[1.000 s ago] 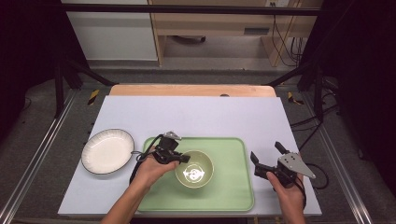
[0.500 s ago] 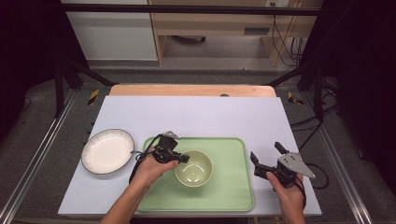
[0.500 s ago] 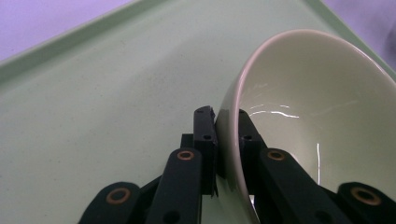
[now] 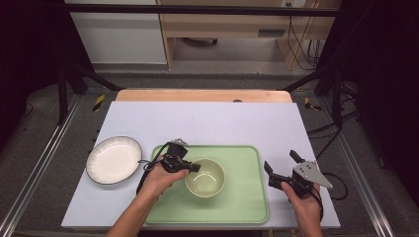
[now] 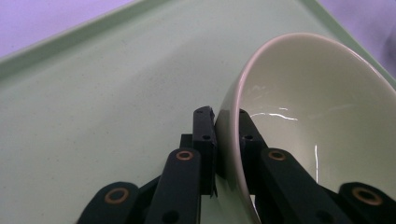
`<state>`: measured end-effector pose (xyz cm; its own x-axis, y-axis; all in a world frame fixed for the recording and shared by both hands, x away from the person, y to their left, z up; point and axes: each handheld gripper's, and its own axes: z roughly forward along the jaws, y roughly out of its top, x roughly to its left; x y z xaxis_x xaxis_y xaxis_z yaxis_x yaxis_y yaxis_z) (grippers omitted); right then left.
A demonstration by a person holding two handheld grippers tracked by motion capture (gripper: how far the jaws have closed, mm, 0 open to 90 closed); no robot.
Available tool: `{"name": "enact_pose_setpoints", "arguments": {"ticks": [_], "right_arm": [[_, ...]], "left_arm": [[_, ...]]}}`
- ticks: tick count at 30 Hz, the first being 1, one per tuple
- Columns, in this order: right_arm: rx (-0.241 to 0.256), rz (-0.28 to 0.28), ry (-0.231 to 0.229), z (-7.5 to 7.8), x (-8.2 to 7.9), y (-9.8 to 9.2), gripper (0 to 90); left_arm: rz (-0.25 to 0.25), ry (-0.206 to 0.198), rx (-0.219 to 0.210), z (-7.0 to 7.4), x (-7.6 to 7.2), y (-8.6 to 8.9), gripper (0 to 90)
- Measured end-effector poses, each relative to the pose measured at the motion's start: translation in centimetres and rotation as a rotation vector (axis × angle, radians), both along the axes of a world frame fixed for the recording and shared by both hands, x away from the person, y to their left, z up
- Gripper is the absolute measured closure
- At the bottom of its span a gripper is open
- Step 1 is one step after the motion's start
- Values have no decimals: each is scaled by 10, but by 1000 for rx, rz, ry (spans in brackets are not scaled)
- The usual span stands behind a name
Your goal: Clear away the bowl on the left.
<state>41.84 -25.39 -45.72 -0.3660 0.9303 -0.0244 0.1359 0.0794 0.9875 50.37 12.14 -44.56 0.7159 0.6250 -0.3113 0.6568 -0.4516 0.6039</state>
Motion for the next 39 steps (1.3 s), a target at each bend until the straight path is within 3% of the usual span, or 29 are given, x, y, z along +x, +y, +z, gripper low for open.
{"name": "enact_pose_setpoints", "arguments": {"ticks": [10,13,17,23,33,39], "right_arm": [[-2,2,4,0,0,1,30],[-5,3,3,0,0,1,29],[-3,3,3,0,0,1,29],[-5,6,3,0,0,2,29],[-4,8,4,0,0,2,29],[-2,8,4,0,0,2,29]], "left_arm": [[-18,-43,42,2,-3,0,803],[-10,-60,21,4,-3,0,783],[7,-125,14,11,-5,3,669],[13,-184,9,16,-10,6,520],[29,-294,-44,24,-17,4,315],[-1,-378,-89,30,-21,6,170]]}}
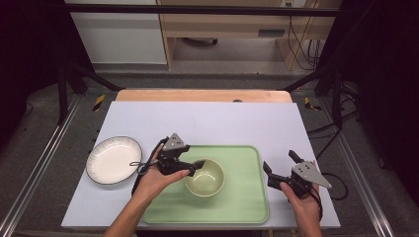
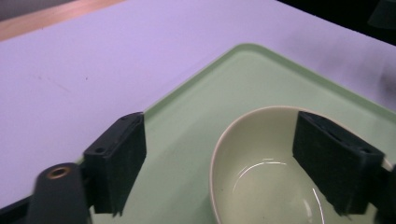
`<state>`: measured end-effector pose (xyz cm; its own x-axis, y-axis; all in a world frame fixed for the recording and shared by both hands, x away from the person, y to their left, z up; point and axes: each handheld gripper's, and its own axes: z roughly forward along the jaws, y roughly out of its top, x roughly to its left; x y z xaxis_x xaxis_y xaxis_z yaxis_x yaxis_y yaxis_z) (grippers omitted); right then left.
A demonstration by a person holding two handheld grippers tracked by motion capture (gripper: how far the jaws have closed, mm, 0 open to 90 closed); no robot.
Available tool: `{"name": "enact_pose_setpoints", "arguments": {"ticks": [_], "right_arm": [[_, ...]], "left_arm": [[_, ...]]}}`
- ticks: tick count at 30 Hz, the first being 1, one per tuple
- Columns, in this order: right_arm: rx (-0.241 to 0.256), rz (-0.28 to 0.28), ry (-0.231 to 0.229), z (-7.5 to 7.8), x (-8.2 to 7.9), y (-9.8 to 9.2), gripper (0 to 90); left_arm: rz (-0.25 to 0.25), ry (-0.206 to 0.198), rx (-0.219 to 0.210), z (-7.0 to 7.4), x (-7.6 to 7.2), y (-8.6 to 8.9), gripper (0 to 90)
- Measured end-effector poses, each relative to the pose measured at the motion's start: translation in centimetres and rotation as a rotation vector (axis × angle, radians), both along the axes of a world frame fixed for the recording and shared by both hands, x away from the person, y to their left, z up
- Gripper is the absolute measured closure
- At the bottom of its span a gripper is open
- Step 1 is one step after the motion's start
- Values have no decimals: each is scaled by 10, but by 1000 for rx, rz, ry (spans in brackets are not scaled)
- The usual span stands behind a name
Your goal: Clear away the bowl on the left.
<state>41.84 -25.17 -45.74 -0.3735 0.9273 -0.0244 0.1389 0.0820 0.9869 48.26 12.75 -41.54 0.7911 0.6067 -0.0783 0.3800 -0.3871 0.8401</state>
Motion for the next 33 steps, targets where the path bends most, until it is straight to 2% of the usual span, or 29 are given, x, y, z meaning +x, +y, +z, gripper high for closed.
{"name": "enact_pose_setpoints", "arguments": {"ticks": [2,4,5,8,14,20,25,33], "right_arm": [[0,0,0,0,0,0,29],[1,0,0,0,0,0,28],[1,1,0,0,0,0,29],[-1,-1,0,0,0,-1,28],[8,-5,-3,0,0,-2,28],[7,-8,-5,1,-1,-2,28],[9,-8,-5,1,-1,-2,28],[6,-9,-9,1,-1,-3,28]], "left_arm": [[-25,-30,-4,1,-2,1,126],[-23,-64,-3,3,-4,3,117],[-19,-80,-15,4,-4,5,116],[-1,-100,-40,7,-6,13,114],[4,-128,-68,13,-13,33,103],[35,-152,-85,18,-19,57,102],[63,-164,-81,14,-22,75,101],[124,-174,-107,11,-23,101,60]]}}
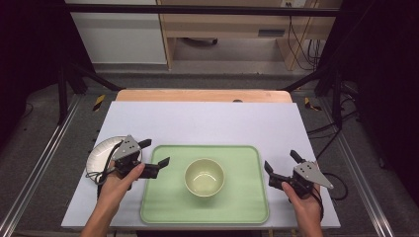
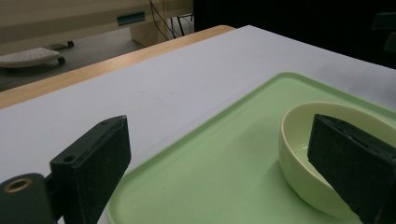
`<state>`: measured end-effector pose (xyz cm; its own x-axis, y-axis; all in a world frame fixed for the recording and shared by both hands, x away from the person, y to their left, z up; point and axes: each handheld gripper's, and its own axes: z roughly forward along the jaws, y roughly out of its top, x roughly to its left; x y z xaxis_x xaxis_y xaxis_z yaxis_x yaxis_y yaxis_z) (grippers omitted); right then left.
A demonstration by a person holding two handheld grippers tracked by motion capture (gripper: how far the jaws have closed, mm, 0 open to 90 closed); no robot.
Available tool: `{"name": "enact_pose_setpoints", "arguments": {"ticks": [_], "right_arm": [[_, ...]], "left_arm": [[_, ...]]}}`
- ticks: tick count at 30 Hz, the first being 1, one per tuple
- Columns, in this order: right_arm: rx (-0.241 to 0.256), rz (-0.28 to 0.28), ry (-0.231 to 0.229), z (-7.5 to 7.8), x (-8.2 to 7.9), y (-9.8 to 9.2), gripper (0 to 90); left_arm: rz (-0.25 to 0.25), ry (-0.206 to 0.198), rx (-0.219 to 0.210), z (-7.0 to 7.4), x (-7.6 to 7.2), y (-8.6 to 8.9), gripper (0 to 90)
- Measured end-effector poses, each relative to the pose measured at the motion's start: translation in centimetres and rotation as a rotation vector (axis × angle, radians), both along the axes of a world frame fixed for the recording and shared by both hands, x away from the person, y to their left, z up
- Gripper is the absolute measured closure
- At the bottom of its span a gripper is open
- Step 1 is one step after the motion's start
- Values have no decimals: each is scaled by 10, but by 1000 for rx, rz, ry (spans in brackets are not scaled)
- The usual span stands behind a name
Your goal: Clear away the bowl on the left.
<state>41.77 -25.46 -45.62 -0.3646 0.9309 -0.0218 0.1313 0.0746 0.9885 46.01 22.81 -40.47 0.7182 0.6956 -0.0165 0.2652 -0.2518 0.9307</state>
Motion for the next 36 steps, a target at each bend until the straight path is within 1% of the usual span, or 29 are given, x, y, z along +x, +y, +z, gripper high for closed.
{"name": "enact_pose_setpoints", "arguments": {"ticks": [10,15,19,22,24,28,36], "right_arm": [[14,-14,-2,1,0,-3,21],[13,-13,-3,1,0,-3,21],[15,-11,-1,0,0,-2,21],[9,-7,-1,0,0,-2,21],[11,-6,0,0,0,-1,21],[9,-6,0,0,0,-2,21],[12,-6,0,0,0,-2,22]], "left_arm": [[10,-29,-48,6,-2,14,40],[17,-35,-58,7,-3,22,40],[30,-47,-76,11,-4,32,36],[34,-62,-75,14,-5,40,37],[42,-72,-82,15,-6,45,37],[60,-78,-109,17,-6,57,37],[98,-90,-123,16,-6,80,32]]}}
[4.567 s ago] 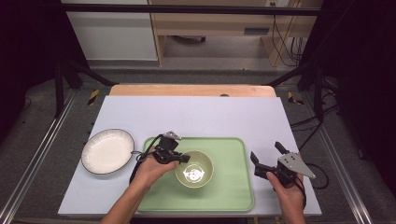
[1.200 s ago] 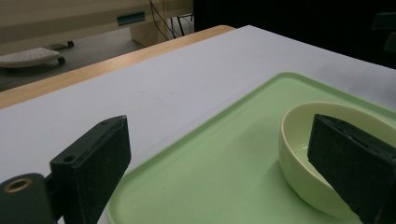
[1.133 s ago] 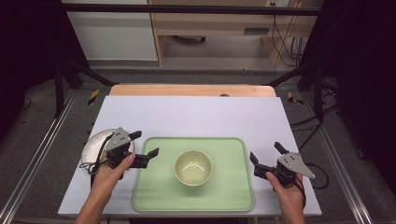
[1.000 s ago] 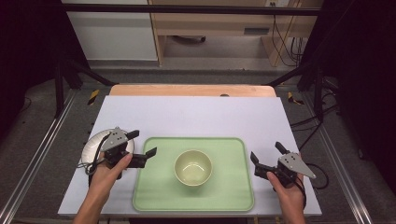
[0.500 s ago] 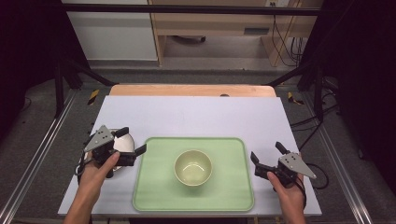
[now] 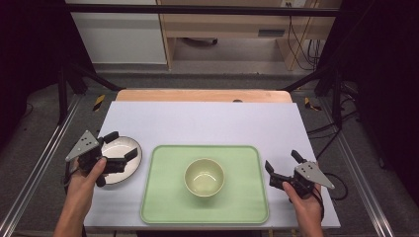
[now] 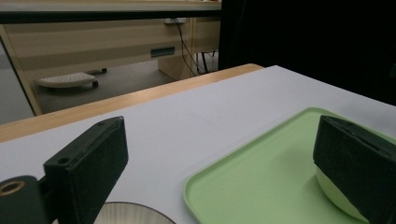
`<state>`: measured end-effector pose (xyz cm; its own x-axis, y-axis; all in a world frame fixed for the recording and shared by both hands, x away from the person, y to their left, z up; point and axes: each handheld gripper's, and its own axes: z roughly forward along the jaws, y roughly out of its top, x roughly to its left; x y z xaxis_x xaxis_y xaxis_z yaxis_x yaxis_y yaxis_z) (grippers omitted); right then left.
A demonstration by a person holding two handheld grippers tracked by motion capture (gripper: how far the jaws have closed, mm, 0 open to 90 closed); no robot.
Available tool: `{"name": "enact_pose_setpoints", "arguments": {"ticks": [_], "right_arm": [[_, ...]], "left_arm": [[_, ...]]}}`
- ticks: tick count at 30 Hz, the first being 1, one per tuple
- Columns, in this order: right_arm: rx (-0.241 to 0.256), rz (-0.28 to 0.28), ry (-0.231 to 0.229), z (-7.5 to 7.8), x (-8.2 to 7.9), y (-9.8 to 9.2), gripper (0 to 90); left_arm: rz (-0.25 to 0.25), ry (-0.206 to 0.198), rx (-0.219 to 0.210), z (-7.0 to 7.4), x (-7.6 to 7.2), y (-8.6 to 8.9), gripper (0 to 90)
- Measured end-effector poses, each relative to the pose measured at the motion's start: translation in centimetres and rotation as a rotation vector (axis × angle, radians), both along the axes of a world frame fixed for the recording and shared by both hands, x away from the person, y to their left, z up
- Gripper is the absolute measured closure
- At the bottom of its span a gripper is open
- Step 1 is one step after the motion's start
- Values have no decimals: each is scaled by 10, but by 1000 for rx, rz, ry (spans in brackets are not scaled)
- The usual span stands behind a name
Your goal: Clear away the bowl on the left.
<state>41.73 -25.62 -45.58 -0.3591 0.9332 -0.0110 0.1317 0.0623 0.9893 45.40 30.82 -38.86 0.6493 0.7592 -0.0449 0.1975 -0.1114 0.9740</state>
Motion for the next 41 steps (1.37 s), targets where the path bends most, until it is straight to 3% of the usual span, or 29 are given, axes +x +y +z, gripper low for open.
{"name": "enact_pose_setpoints", "arguments": {"ticks": [11,23,41], "right_arm": [[-4,2,-1,0,0,1,22],[-6,4,4,0,0,1,22],[0,4,4,-1,1,1,22]], "left_arm": [[12,-13,47,-13,3,11,37],[26,-4,55,-31,9,15,37],[119,17,7,-42,9,47,40]]}}
